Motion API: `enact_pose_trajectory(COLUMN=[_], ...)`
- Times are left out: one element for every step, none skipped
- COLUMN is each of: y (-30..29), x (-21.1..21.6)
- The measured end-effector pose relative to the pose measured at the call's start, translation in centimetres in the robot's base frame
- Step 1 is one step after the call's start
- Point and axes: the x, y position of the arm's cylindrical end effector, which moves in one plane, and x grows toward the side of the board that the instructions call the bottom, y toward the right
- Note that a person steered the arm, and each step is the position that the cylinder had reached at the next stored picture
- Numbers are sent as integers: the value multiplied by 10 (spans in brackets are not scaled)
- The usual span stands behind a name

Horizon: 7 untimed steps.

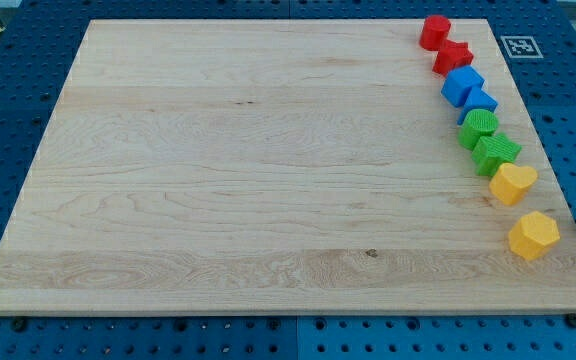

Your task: Push the green star parallel to the yellow hexagon

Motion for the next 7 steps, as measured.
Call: enact_pose_trajectory(y=[0,0,0,-18,-42,-58,-81], x=[-55,-73,-73,-73,-73,-77,-86])
